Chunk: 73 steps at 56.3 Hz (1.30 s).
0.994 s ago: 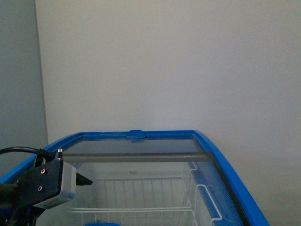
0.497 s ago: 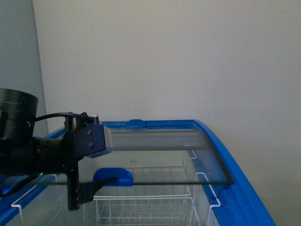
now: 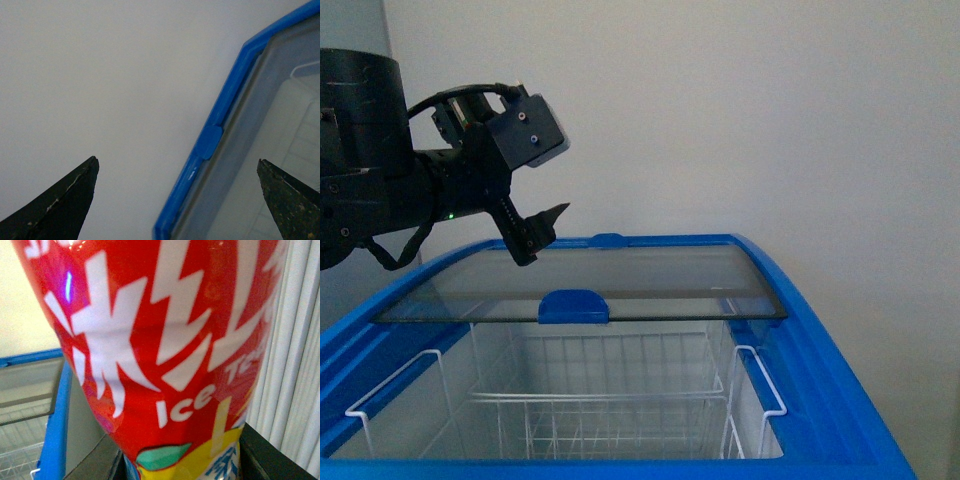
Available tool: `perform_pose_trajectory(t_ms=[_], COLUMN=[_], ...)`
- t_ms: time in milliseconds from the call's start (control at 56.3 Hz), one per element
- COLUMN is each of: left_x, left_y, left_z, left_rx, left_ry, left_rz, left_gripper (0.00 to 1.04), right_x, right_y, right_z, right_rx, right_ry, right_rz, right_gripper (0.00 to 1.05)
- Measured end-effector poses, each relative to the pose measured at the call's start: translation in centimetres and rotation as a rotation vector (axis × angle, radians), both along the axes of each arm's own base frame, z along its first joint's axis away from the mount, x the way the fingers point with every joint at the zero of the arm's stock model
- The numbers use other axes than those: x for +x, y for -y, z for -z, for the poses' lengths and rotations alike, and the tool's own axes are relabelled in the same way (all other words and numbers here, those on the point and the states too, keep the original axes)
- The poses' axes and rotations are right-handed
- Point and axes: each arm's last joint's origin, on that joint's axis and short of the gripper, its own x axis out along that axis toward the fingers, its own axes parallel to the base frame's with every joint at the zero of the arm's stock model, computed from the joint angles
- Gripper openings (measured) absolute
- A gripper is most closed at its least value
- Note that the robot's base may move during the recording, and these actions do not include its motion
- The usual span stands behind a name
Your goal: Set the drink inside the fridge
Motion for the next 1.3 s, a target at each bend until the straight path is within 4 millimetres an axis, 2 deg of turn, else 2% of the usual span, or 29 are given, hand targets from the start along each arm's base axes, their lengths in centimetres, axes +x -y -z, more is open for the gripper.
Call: perform_pose_trajectory(t_ms=[124,178,266,373,462,533,621,693,781,835,923,1030,1119,1172,1225,1296], left_x=[-1.4,-2.7,-5.8,-11.4,-17.1,-19.8,-25.7,-29.7,-32.9,-33.8,-34.7,-35.7,-36.0,-36.0,-36.0,-36.0], left_y=[-0.1,-0.5,-1.9,-4.3,-6.5,-7.4,-8.5,-8.8,-8.8,-8.8,-8.2,-8.0,-8.3,-8.3,-8.2,-8.2], left_z=[-0.3,-0.7,-1.8,-2.1,-0.2,1.3,4.1,5.5,6.8,7.4,8.8,9.5,9.5,9.8,10.2,10.5], left_rx=[-0.136,-0.246,-0.467,-0.739,-0.904,-0.971,-1.09,-1.176,-1.27,-1.301,-1.206,-1.124,-1.103,-1.081,-1.063,-1.056], left_ry=[-0.109,-0.202,-0.396,-0.661,-0.872,-0.966,-1.103,-1.138,-1.158,-1.146,-0.787,-0.564,-0.434,-0.426,-0.43,-0.427], left_rz=[-0.03,-0.039,-0.033,0.005,-0.021,-0.037,-0.075,-0.095,-0.086,-0.096,-0.22,-0.3,-0.399,-0.403,-0.407,-0.412], left_gripper=[0.97,0.97,0.97,0.97,0.97,0.97,0.97,0.97,0.97,0.96,0.83,0.71,0.57,0.46,0.35,0.21], right_x=[0.0,0.0,0.0,0.0,0.0,0.0,0.0,0.0,0.0,0.0,0.0,0.1,0.3,0.1,0.0,1.4], right_y=[0.0,0.0,0.0,0.0,0.0,0.0,0.0,0.0,0.0,0.0,0.0,0.0,0.3,0.7,1.0,1.3], right_z=[0.0,0.0,0.0,0.0,0.0,0.0,0.0,0.0,0.0,0.0,0.0,0.1,-0.5,-0.8,-0.2,0.3], right_rx=[0.0,0.0,0.0,0.0,0.0,0.0,0.0,0.0,0.0,0.0,0.0,-0.005,-0.091,-0.121,-0.128,-0.184], right_ry=[0.0,0.0,0.0,0.0,0.0,0.0,0.0,0.0,0.0,0.0,0.0,-0.009,-0.224,-0.388,-0.52,-0.602], right_rz=[0.0,0.0,0.0,0.0,0.0,0.0,0.0,0.0,0.001,0.0,0.0,-0.006,-0.149,-0.259,-0.338,-0.373], right_gripper=[0.4,0.4,0.4,0.4,0.4,0.4,0.4,0.4,0.4,0.4,0.4,0.4,0.4,0.4,0.4,0.4])
